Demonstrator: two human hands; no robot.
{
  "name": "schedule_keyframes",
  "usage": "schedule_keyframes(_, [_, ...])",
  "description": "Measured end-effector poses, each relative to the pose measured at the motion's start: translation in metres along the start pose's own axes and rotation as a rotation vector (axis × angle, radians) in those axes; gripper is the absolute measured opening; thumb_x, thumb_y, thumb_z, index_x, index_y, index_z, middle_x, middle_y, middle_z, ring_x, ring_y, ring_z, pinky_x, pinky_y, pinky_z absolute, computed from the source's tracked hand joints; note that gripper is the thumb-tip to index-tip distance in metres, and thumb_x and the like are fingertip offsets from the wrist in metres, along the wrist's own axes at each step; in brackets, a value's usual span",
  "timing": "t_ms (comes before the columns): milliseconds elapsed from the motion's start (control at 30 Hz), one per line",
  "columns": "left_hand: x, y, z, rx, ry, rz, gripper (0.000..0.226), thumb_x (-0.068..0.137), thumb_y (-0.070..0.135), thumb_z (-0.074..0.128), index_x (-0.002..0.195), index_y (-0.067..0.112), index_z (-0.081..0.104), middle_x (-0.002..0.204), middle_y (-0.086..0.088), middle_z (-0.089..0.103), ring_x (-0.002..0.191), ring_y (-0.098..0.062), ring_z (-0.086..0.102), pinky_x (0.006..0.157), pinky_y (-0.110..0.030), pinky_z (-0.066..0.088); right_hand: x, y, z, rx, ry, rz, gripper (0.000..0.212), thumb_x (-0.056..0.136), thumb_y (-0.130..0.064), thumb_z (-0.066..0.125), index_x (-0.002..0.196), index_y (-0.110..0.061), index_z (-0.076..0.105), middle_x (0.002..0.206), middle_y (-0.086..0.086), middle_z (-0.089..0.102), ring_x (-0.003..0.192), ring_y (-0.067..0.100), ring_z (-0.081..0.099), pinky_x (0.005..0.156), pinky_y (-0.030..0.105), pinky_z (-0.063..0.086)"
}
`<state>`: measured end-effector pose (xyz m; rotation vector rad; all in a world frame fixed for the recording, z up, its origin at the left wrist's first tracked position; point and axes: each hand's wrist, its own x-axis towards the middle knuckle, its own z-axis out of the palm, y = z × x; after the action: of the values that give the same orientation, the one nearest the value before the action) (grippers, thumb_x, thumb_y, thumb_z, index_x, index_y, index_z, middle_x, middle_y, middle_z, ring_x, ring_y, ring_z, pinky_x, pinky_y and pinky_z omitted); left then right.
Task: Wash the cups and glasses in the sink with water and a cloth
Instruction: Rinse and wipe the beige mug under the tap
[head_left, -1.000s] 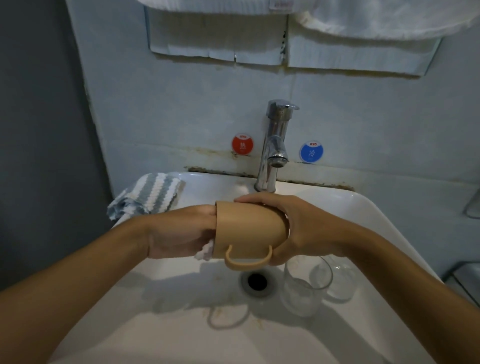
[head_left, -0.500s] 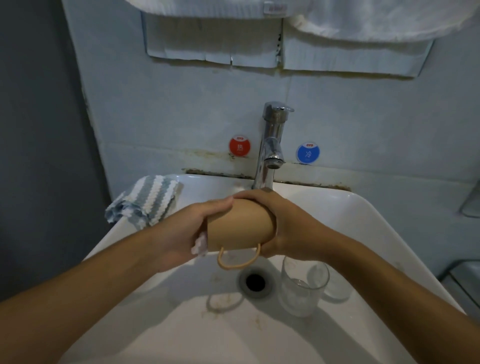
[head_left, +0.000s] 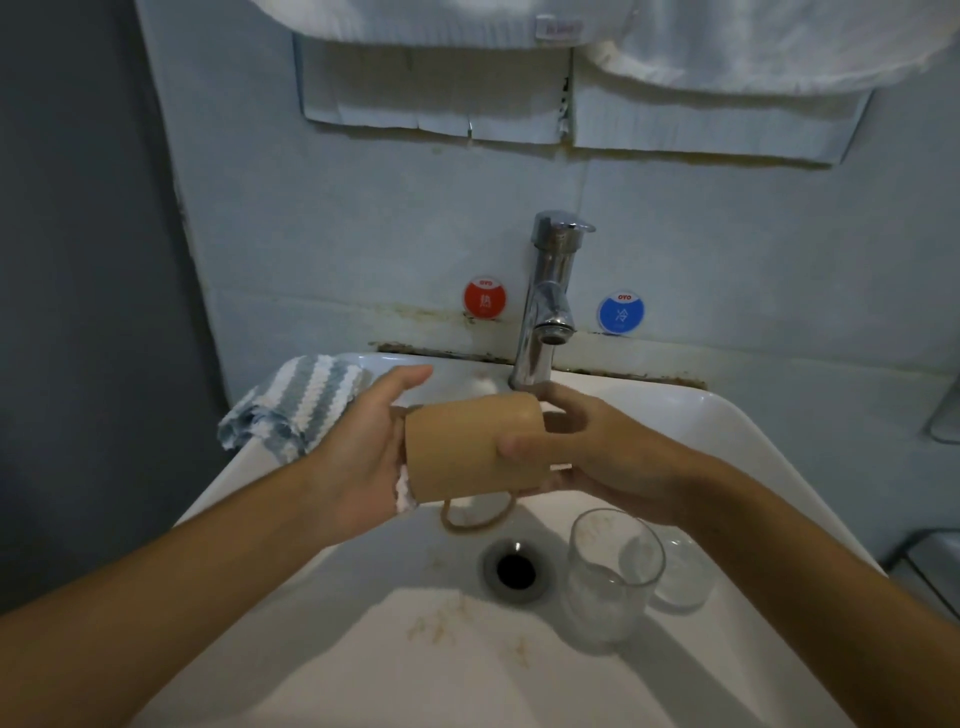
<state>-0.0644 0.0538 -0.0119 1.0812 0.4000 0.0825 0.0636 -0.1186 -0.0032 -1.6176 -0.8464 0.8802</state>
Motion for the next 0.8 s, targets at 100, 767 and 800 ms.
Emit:
schedule_keyframes(100, [0.002,-0.004,0.002,0.120,0.055,0.063,0.041,0.091,0.045,0.060,0.112,0.010,0.067,0.082,-0.008,0.073,0.068,-0.019,0.069,0.054,-0.025,0.055,0.001,0.002,0.002,-0.023,-0.001,-0.066,0.072,0.072,-0.006,0.084,0.130,-0.031,0.051,0.135,0.005,0.048,0.118,0.029,0.058,0.097,0.046,0.054])
schedule_keyframes(767, [0.005,-0.011,0.002,0.309,0.243,0.193,0.043,0.090,0.055,0.059,0.108,0.016,0.064,0.091,-0.007,0.074,0.088,-0.026,0.070,0.087,-0.043,0.054,-0.004,-0.003,-0.001,-0.060,0.028,0.127,0.059,0.083,-0.065,0.051,0.122,-0.021,0.055,0.122,0.013,0.062,0.104,0.029,0.068,0.086,0.037,0.057])
schedule_keyframes(800, [0.005,-0.011,0.002,0.327,0.234,0.204,0.045,0.089,0.056,0.059,0.110,0.016,0.064,0.095,-0.008,0.073,0.091,-0.026,0.070,0.091,-0.045,0.053,-0.005,-0.003,-0.002,-0.073,0.043,0.175,0.069,0.081,-0.072,0.046,0.120,-0.017,0.056,0.116,0.017,0.065,0.096,0.029,0.071,0.080,0.034,0.058])
